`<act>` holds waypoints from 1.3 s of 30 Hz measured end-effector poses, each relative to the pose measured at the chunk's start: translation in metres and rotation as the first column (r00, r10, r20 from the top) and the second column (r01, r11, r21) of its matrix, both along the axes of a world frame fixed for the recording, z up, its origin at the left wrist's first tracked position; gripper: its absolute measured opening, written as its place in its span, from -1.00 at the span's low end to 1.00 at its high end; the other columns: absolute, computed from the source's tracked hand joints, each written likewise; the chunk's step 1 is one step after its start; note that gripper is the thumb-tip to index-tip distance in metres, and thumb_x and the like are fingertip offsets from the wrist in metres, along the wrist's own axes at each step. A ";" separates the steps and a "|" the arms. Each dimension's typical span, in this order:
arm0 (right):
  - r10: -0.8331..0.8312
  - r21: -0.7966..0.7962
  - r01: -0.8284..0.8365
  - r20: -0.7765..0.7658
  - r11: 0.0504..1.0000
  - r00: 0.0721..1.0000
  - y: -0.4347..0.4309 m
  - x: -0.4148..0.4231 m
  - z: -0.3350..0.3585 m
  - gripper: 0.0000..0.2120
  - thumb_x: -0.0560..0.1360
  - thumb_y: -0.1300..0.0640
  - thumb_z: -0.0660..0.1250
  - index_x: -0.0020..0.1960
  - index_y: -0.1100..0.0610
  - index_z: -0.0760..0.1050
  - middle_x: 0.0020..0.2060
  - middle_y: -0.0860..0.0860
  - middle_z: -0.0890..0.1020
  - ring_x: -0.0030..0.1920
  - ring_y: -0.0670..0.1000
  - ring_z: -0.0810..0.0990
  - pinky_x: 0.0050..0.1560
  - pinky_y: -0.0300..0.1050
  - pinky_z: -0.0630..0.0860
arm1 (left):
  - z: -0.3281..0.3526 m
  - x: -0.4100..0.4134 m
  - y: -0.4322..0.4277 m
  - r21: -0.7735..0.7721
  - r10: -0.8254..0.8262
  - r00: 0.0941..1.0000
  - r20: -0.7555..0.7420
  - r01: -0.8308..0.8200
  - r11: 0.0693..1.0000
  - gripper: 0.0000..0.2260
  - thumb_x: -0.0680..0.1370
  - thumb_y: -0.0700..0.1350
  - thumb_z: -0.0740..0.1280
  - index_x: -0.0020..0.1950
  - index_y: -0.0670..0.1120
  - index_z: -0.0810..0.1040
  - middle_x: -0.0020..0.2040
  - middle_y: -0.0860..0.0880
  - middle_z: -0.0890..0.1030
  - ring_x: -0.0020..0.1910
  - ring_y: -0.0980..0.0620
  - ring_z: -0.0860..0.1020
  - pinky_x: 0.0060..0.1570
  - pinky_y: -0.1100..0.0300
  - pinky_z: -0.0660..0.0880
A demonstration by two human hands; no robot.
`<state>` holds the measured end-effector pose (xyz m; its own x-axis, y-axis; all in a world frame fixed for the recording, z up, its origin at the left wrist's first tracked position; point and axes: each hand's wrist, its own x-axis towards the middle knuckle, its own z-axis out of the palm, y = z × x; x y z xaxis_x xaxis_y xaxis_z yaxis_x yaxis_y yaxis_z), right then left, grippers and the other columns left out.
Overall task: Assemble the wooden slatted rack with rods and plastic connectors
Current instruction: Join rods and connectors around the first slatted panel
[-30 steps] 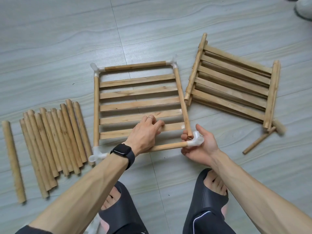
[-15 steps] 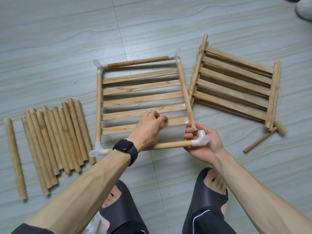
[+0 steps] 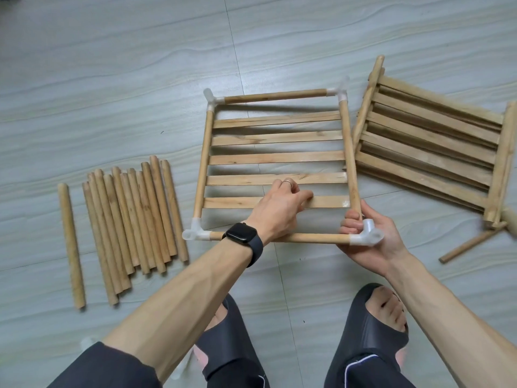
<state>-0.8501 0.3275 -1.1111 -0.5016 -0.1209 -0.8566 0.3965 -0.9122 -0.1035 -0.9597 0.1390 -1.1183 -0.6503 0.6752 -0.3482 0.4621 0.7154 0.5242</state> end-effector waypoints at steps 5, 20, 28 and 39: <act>0.032 0.103 -0.036 0.049 0.994 0.998 -0.003 0.002 -0.009 -0.62 0.61 -0.18 0.24 -0.20 0.09 0.38 -0.39 -0.06 0.36 -0.39 -0.09 0.35 -0.27 -0.27 0.38 | -0.007 0.004 -0.004 0.012 0.035 0.999 0.027 -0.035 0.999 -0.73 0.67 -0.10 0.22 0.36 0.06 0.51 0.19 -0.07 0.42 0.15 -0.10 0.34 0.08 -0.06 0.50; -0.068 -0.021 0.068 -0.027 0.997 0.997 -0.004 -0.007 0.020 -0.54 0.62 -0.28 0.16 -0.23 0.07 0.38 -0.40 -0.09 0.43 -0.24 0.06 0.61 0.11 -0.10 0.32 | 0.000 -0.003 0.008 -0.015 0.051 0.991 -0.125 -0.054 0.998 -0.64 0.68 0.19 0.13 0.35 0.02 0.45 0.09 -0.08 0.59 0.11 -0.16 0.50 -0.11 0.07 0.34; -0.048 -0.049 0.045 -0.050 0.998 0.998 -0.008 -0.009 0.032 -0.65 0.58 -0.13 0.29 -0.30 0.03 0.36 -0.43 -0.12 0.39 -0.30 -0.07 0.46 0.09 -0.05 0.44 | 0.007 -0.004 0.010 0.024 0.118 0.992 -0.033 -0.118 0.993 -0.66 0.67 0.18 0.18 0.35 0.04 0.49 0.04 -0.10 0.59 0.07 -0.19 0.50 -0.06 0.02 0.44; -0.038 0.045 0.041 -0.047 0.998 0.998 -0.009 -0.003 0.021 -0.57 0.50 -0.13 0.38 -0.43 0.02 0.33 -0.60 -0.13 0.35 -0.60 -0.13 0.36 -0.17 -0.20 0.43 | 0.011 -0.001 0.008 -0.001 0.007 0.993 -0.114 -0.007 1.000 -0.70 0.69 0.17 0.10 0.15 0.00 0.49 -0.11 -0.04 0.52 -0.09 -0.16 0.49 -0.24 0.10 0.28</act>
<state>-0.8533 0.3181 -1.0899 -0.5447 -0.0612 -0.8364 0.3540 -0.9209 -0.1632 -0.9602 0.1467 -1.1071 -0.6904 0.6702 -0.2724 0.5141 0.7195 0.4670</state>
